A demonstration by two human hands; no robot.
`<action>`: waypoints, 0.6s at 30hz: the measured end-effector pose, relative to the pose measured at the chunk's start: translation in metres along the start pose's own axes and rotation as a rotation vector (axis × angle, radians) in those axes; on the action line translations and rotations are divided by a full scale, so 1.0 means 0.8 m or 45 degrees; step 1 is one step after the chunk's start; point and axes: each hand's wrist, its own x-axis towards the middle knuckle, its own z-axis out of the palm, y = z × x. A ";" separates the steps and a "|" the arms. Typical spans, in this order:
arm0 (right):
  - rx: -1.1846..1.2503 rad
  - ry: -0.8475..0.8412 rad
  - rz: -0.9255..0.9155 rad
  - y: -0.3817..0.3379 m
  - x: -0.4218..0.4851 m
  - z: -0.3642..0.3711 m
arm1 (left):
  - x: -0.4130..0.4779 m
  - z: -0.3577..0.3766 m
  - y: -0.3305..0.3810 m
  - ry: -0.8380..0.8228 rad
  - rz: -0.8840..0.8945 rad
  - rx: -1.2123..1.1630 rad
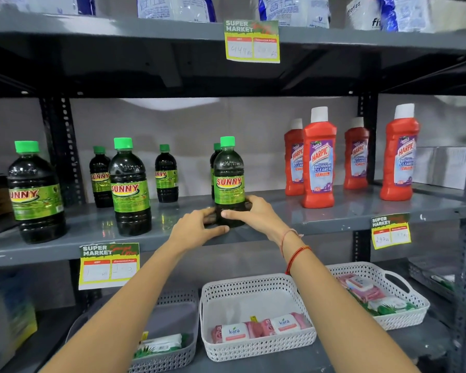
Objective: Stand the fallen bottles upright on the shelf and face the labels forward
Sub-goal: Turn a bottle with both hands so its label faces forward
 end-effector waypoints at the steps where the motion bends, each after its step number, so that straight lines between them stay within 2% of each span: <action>1: -0.002 0.000 -0.004 0.000 0.000 0.000 | 0.001 0.000 0.000 -0.003 0.001 -0.009; 11: -0.043 -0.060 0.013 -0.005 -0.002 -0.004 | 0.003 0.003 0.001 -0.041 0.036 0.044; 18: -0.142 0.073 0.078 -0.008 -0.008 0.002 | -0.004 0.006 0.005 -0.011 0.103 0.206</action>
